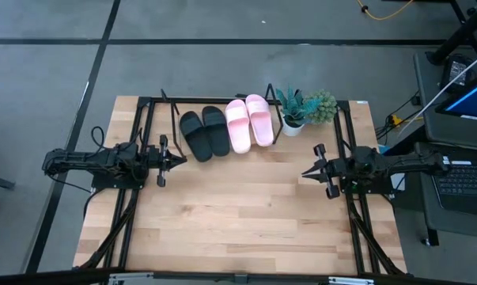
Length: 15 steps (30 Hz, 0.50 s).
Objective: Pick and place slides into the shelf
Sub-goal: Return to Home Position
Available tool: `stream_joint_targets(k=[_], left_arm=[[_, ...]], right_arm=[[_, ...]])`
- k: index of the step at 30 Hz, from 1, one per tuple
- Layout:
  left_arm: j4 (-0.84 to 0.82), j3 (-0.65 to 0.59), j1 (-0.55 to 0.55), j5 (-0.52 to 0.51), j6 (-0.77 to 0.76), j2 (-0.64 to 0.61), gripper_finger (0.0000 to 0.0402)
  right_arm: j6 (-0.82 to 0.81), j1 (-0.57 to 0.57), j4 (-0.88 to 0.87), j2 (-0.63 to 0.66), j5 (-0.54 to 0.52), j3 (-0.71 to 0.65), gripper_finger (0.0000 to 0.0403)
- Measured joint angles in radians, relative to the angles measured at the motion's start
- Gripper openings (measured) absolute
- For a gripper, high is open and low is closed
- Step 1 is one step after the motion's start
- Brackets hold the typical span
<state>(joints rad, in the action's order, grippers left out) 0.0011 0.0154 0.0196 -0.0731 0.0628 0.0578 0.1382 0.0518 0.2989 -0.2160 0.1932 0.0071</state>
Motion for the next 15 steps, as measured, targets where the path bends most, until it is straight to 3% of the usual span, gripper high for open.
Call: stream_joint_targets(k=[11,15], left_arm=[[0.0,0.0,0.0,0.0,0.0,0.0,0.0],[0.0,0.0,0.0,0.0,0.0,0.0,0.0]], right_arm=[[-0.035,0.0,-0.172,0.181,0.002,0.0,0.0032],[-0.118,0.0,-0.198,0.215,0.004,0.0,0.0032]])
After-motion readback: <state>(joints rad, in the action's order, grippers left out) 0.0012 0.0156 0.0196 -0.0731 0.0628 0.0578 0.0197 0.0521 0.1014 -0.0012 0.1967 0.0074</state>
